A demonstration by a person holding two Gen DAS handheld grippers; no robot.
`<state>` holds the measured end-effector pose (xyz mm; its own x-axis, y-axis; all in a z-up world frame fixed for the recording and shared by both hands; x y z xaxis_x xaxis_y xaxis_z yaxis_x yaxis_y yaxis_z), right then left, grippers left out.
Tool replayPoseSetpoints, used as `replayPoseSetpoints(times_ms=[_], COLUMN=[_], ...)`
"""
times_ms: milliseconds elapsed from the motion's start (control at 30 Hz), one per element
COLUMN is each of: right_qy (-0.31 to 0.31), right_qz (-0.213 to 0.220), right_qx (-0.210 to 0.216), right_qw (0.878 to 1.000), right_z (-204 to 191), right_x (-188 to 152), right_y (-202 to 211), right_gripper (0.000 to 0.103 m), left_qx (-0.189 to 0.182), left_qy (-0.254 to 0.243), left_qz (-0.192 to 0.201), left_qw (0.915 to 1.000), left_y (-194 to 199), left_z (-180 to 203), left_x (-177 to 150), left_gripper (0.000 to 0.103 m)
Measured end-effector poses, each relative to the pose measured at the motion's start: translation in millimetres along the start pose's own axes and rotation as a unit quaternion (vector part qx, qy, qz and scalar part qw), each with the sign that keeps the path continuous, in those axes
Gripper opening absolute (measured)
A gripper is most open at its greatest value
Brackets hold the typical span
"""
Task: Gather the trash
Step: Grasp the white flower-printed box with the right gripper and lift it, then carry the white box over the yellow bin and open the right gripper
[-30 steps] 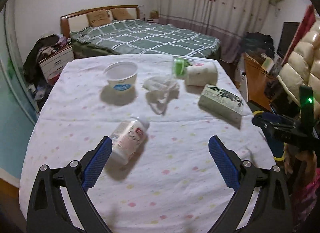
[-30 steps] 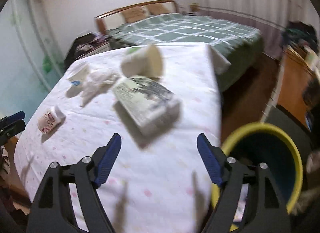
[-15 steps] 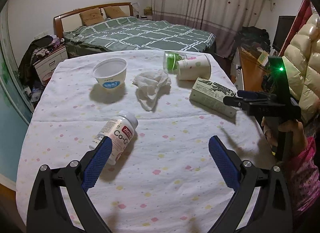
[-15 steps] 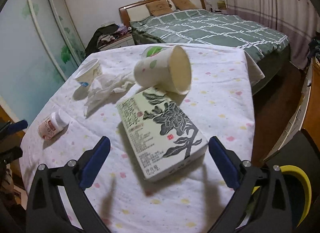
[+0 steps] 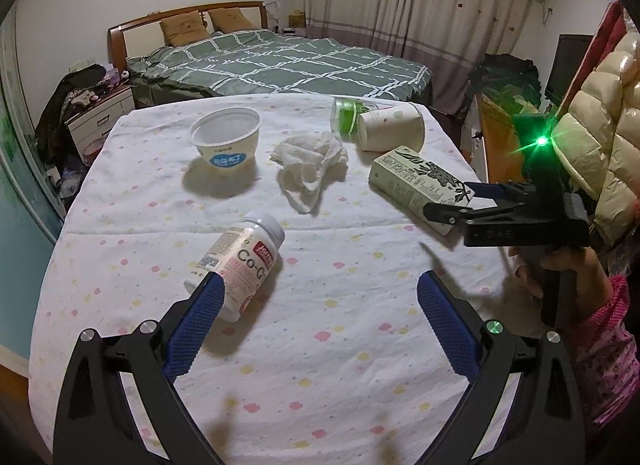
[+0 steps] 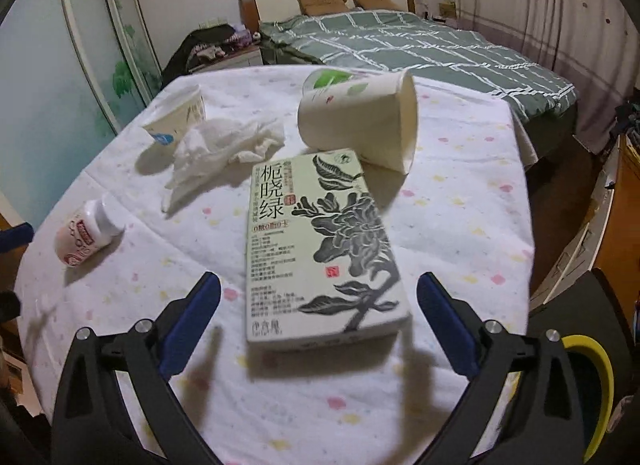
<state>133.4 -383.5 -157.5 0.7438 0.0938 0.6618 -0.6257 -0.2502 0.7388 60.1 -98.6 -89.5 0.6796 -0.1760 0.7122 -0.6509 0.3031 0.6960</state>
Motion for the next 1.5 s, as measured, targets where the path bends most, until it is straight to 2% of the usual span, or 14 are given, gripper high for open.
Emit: replayPoseSetpoints(times_ms=[100, 200, 300, 600, 933, 1233, 1367, 1500], right_qy=[0.003, 0.003, -0.014, -0.018, -0.02, -0.024, -0.031, -0.057], right_qz=[-0.015, -0.019, -0.014, 0.047, 0.091, 0.099, 0.116, 0.142], right_qx=[-0.005, -0.025, -0.012, 0.0, -0.005, -0.022, -0.024, -0.066], right_qw=[1.0, 1.0, 1.0, 0.999, 0.996, 0.995, 0.993, 0.986], right_z=[-2, 0, 1, -13, -38, -43, -39, -14], right_x=[-1, -2, -2, -10, -22, -30, -29, -30], right_y=[-11, -14, -7, 64, 125, 143, 157, 183], right_gripper=[0.091, 0.072, 0.072, 0.07, 0.069, 0.069, 0.069, 0.069], left_qx=[0.0, -0.001, -0.004, -0.015, -0.023, -0.027, -0.026, -0.025], left_qy=[0.006, 0.008, 0.008, 0.008, 0.007, 0.003, 0.003, 0.005], left_qz=[-0.002, -0.003, -0.004, -0.007, -0.005, -0.005, -0.004, -0.002], left_qw=[1.0, 1.0, 1.0, 0.9998, 0.9997, 0.9996, 0.9996, 0.9997], left_y=[-1, -2, -4, -8, -6, -3, -2, -1], left_z=[-5, -6, -5, -2, -1, 1, 2, 0], left_x=[-1, -2, -3, -3, -5, -9, -10, -10], left_gripper=[0.096, 0.096, 0.096, 0.096, 0.096, 0.096, 0.096, 0.096])
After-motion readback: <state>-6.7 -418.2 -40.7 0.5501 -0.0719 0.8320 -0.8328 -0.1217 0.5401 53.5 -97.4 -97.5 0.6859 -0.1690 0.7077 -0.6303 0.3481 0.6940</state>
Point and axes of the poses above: each gripper's, at about its wrist camera, not at the fingertips, and y roughly against the way its jaws point, z to its right, x to its top, the point moved 2 cm from there along -y, roughly the way its jaws point, and after that the axes turned 3 degrees about z, right-handed, at the moved point
